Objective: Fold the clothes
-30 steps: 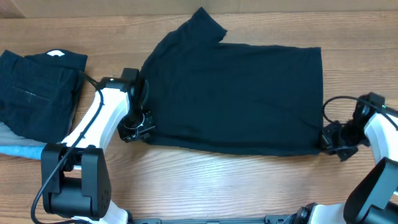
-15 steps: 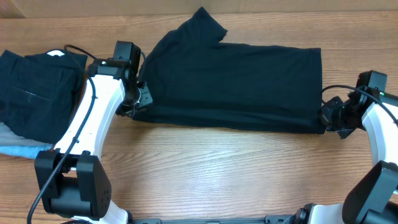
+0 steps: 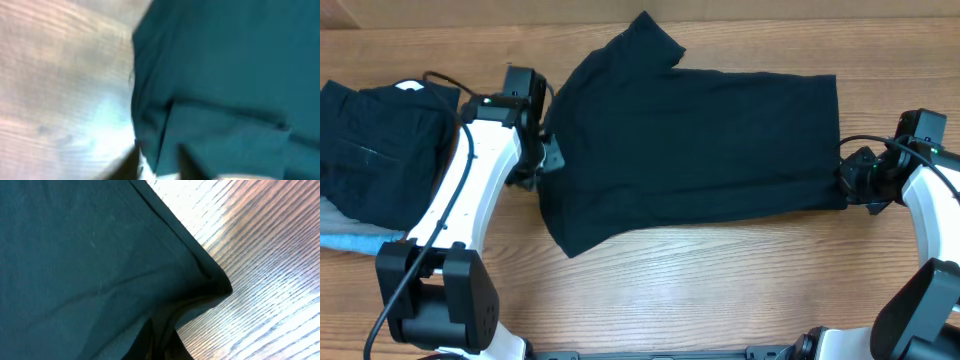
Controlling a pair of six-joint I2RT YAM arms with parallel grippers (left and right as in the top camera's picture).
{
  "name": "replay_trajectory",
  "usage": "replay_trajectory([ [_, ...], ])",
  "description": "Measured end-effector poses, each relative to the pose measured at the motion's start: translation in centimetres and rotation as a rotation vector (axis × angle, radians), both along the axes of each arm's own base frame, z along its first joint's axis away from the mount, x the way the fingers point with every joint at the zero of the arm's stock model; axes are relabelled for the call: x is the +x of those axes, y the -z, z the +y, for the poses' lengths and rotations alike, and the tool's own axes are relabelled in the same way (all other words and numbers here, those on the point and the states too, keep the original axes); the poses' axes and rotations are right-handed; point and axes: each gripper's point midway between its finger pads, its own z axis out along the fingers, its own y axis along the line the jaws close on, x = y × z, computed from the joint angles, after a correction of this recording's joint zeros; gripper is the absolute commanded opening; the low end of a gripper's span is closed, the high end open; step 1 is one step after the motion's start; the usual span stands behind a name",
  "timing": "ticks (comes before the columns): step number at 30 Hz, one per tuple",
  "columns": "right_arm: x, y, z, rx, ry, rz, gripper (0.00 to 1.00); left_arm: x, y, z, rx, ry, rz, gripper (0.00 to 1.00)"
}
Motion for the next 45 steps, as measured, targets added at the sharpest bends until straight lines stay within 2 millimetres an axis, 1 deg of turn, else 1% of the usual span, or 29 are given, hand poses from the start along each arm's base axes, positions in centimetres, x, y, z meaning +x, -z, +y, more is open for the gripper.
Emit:
replay_trajectory([
  [1,0.0,0.0,0.0,0.001,0.000,0.001,0.04,-1.8,0.1,-0.3,-0.019,0.001,0.072,0.45],
  [2,0.0,0.0,0.0,0.001,0.000,0.001,0.04,-2.6,0.2,-0.6,-0.042,0.003,0.108,0.46],
  [3,0.0,0.0,0.0,0.001,0.000,0.001,0.04,-3.5,0.5,-1.4,-0.090,0.012,0.142,0.46],
  [4,0.0,0.0,0.0,0.001,0.000,0.001,0.04,-5.3,1.7,-2.4,-0.152,0.019,0.211,0.47],
  [5,0.0,0.0,0.0,0.000,0.000,0.001,0.04,-6.7,2.7,-2.9,-0.179,0.020,0.259,0.46],
  [6,0.0,0.0,0.0,0.001,0.000,0.001,0.04,-7.6,3.3,-3.0,-0.192,0.018,0.290,0.46],
  [8,0.0,0.0,0.0,0.000,0.000,0.000,0.04,-10.3,5.6,-3.3,-0.219,0.006,0.370,0.46],
  [9,0.0,0.0,0.0,0.000,0.000,0.000,0.04,-10.8,6.0,-3.4,-0.228,0.003,0.384,0.46],
  [11,0.0,0.0,0.0,0.001,0.000,0.001,0.04,-10.8,7.4,-3.6,-0.239,0.005,0.364,0.46],
  [13,0.0,0.0,0.0,0.001,0.000,0.000,0.04,-10.0,8.4,-3.6,-0.238,0.009,0.314,0.46],
  [14,0.0,0.0,0.0,0.000,0.000,0.000,0.04,-9.5,8.9,-3.5,-0.235,0.012,0.285,0.48],
  [15,0.0,0.0,0.0,0.001,0.000,0.000,0.04,-9.1,9.4,-3.5,-0.232,0.016,0.259,0.53],
  [17,0.0,0.0,0.0,0.001,0.000,0.000,0.04,-8.8,10.1,-3.4,-0.230,0.018,0.233,0.59],
  [20,0.0,0.0,0.0,0.002,0.000,0.001,0.04,-10.0,10.9,-3.1,-0.215,0.013,0.262,0.60],
  [21,0.0,0.0,0.0,0.002,0.000,0.000,0.04,-10.1,10.9,-3.1,-0.215,0.013,0.263,0.60],
  [22,0.0,0.0,0.0,0.002,0.000,0.001,0.04,-10.1,10.9,-3.1,-0.215,0.013,0.264,0.57],
  [23,0.0,0.0,0.0,0.001,0.000,0.000,0.04,-10.1,10.9,-3.1,-0.215,0.013,0.264,0.44],
  [24,0.0,0.0,0.0,0.002,0.000,0.000,0.04,-10.3,10.9,-3.0,-0.213,0.012,0.268,0.32],
  [25,0.0,0.0,0.0,0.002,0.000,0.000,0.04,-10.2,11.0,-3.0,-0.209,0.015,0.266,0.24],
  [26,0.0,0.0,0.0,0.002,0.000,0.001,0.04,-10.3,11.0,-2.9,-0.205,0.014,0.266,0.20],
  [29,0.0,0.0,0.0,0.002,0.000,0.002,0.04,-10.4,11.1,-2.8,-0.199,0.018,0.267,0.14],
  [31,0.0,0.0,0.0,0.002,0.000,0.002,0.04,-10.3,11.1,-2.8,-0.199,0.021,0.266,0.04],
  [36,0.0,0.0,0.0,0.003,0.001,0.002,0.04,-10.3,11.2,-2.6,-0.193,0.058,0.262,0.04],
  [38,0.0,0.0,0.0,0.003,0.001,0.002,0.04,-10.1,10.9,-2.6,-0.190,0.078,0.257,0.47],
  [39,0.0,0.0,0.0,0.003,0.002,0.002,0.04,-9.8,10.8,-2.6,-0.188,0.094,0.248,0.64],
  [40,-0.1,0.0,0.1,0.003,0.002,0.003,0.04,-9.1,10.4,-2.7,-0.190,0.100,0.229,0.76],
  [42,-0.1,0.0,0.0,0.003,0.002,0.002,0.04,-9.0,10.4,-2.6,-0.188,0.124,0.223,0.80],
  [45,-0.1,0.0,0.1,0.003,0.002,0.003,0.04,-8.6,10.5,-2.7,-0.187,0.137,0.204,0.81],
])
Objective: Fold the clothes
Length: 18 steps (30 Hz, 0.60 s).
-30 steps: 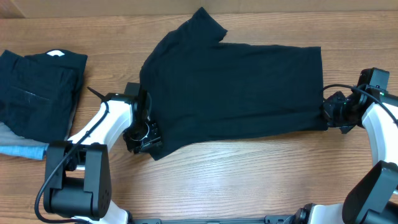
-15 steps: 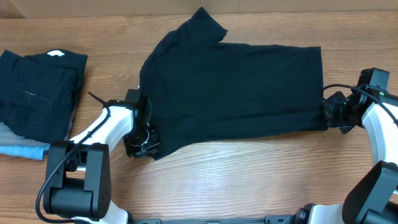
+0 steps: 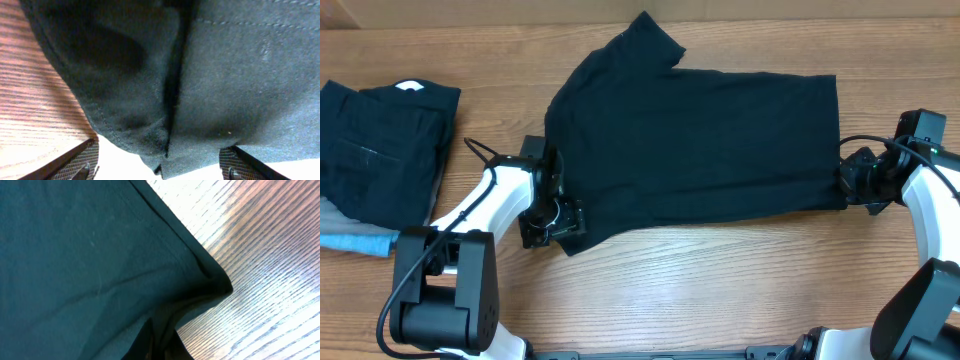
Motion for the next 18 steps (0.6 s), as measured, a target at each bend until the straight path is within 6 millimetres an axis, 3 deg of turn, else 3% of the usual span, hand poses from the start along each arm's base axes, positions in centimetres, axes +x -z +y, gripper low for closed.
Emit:
replay_trajectory([
  [3,0.0,0.0,0.0,0.001,0.001,0.001,0.04,0.5,0.0,-0.1,-0.003,0.000,-0.019,0.77],
  [7,0.0,0.0,0.0,0.000,0.000,0.000,0.04,1.2,0.1,-0.4,-0.005,0.024,-0.057,0.41],
  [10,0.0,0.0,0.0,0.000,0.000,0.000,0.04,1.1,0.1,-0.5,-0.006,0.034,-0.056,0.27],
  [12,0.0,0.0,0.0,0.000,0.000,0.000,0.04,0.9,0.1,-0.4,-0.004,0.035,-0.045,0.25],
  [16,0.0,0.0,0.0,0.000,0.000,0.001,0.04,0.0,0.1,-0.3,-0.001,0.035,-0.008,0.31],
  [18,0.0,0.0,0.0,0.000,0.000,0.000,0.04,-0.5,0.0,-0.4,-0.005,0.034,0.013,0.15],
])
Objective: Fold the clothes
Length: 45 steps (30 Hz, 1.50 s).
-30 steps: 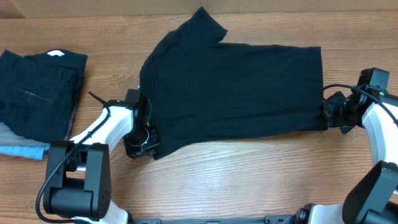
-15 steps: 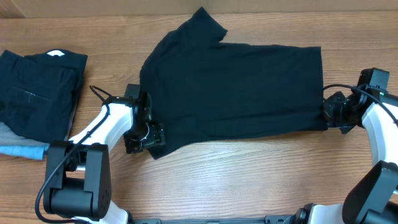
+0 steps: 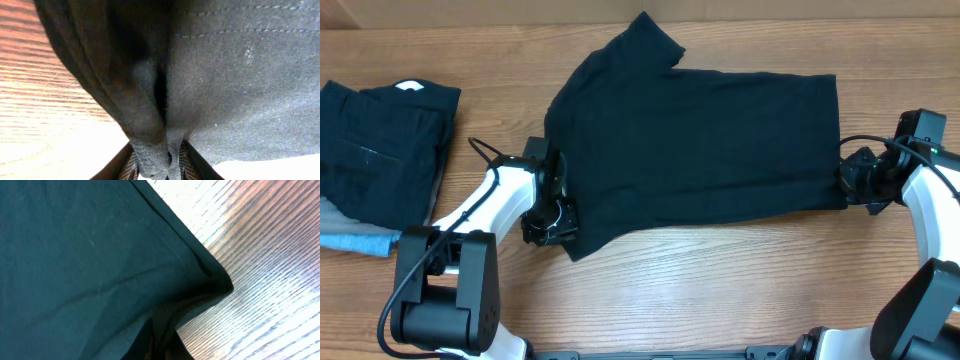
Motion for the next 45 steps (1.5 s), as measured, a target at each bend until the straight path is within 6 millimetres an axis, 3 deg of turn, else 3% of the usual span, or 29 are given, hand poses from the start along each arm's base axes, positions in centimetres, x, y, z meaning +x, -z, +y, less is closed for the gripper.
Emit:
replay_trajectory([
  [1,0.0,0.0,0.0,0.000,0.000,0.000,0.05,0.0,0.0,0.0,-0.001,-0.001,0.002,0.04],
  [7,0.0,0.0,0.0,0.000,0.000,0.000,0.04,0.0,-0.1,-0.1,-0.005,-0.001,0.000,0.04],
  [9,0.0,0.0,0.0,0.000,0.000,0.000,0.04,0.4,-1.1,-0.2,-0.006,-0.001,0.011,0.04],
  [11,0.0,0.0,0.0,0.000,0.000,0.000,0.04,2.0,-2.9,-0.2,-0.011,-0.009,-0.014,0.04],
  [12,0.0,0.0,0.0,-0.001,0.000,-0.002,0.04,4.2,-4.6,-0.1,-0.022,-0.025,-0.076,0.04],
  [14,0.1,0.0,0.0,0.000,0.000,-0.003,0.04,5.7,-5.6,0.5,-0.029,-0.055,-0.116,0.04],
  [19,0.4,-0.1,-0.1,-0.005,0.000,-0.015,0.04,7.6,-6.2,2.1,-0.051,-0.136,-0.169,0.04],
  [24,1.4,-0.4,0.0,-0.018,-0.014,-0.055,0.04,11.4,-7.0,2.0,-0.118,-0.208,-0.309,0.04],
  [28,2.8,-0.7,1.3,-0.034,-0.058,-0.096,0.04,13.1,-7.4,2.0,-0.132,-0.231,-0.376,0.15],
  [30,3.1,-0.8,1.6,-0.041,-0.052,-0.103,0.04,13.5,-7.5,2.0,-0.134,-0.238,-0.390,0.15],
  [33,3.2,-0.8,1.1,-0.061,-0.032,-0.101,0.04,14.2,-7.8,2.0,-0.138,-0.240,-0.421,0.04],
  [37,2.9,-0.7,0.2,-0.108,-0.009,-0.084,0.04,14.7,-7.9,2.0,-0.141,-0.239,-0.442,0.04],
  [39,3.0,-0.1,-0.1,-0.121,-0.002,-0.072,0.04,15.1,-8.1,2.1,-0.136,-0.239,-0.459,0.04],
  [43,3.3,2.8,-0.6,-0.124,0.001,-0.007,0.04,15.8,-8.3,2.2,-0.130,-0.239,-0.493,0.06],
  [45,3.3,3.1,-0.7,-0.129,0.002,0.000,0.04,16.3,-8.5,2.3,-0.131,-0.238,-0.516,0.09],
])
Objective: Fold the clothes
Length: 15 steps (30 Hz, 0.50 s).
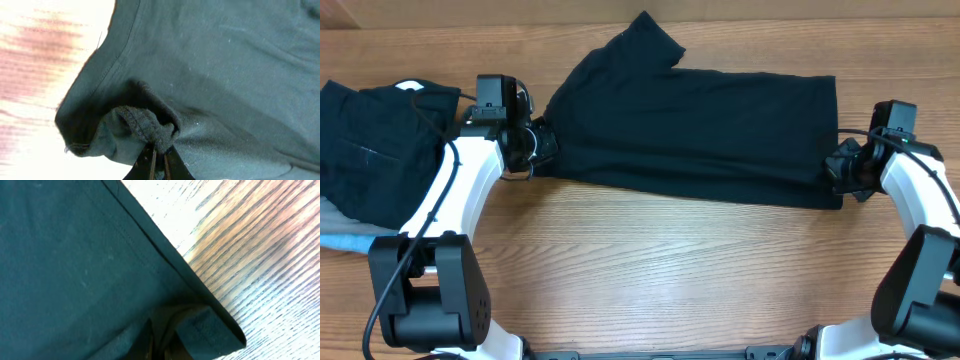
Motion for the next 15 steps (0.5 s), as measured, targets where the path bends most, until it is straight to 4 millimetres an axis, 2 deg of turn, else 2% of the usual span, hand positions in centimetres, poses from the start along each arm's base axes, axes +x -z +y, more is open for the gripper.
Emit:
replay_trajectory([
  [3,0.1,0.0,-0.2,-0.008,0.002,-0.004,0.04,1.0,-0.1,0.0,0.000,0.000,-0.037,0.08],
  [6,0.1,-0.1,-0.6,-0.033,0.010,-0.003,0.05,1.4,2.7,-0.3,0.000,0.006,0.009,0.11],
  [7,0.3,-0.1,-0.8,-0.041,0.011,-0.011,0.16,1.7,3.1,-0.3,0.002,0.008,0.004,0.13],
  [9,0.9,-0.4,-1.3,-0.066,0.017,-0.036,0.19,2.5,3.4,-0.4,0.006,0.008,-0.021,0.24],
  [11,1.7,-0.7,-1.8,-0.090,0.024,-0.070,0.39,3.1,3.2,-0.2,0.013,0.002,-0.044,0.59],
  [12,2.1,-0.9,-2.0,-0.100,0.026,-0.086,0.48,3.5,3.0,-0.2,0.018,0.006,-0.065,0.67],
  [13,2.3,-1.0,-2.2,-0.107,0.032,-0.094,0.54,3.8,2.9,-0.1,0.023,0.007,-0.080,0.70],
  [15,2.5,-1.2,-2.3,-0.116,0.033,-0.106,0.82,4.3,2.6,-0.1,0.031,0.013,-0.106,0.75],
])
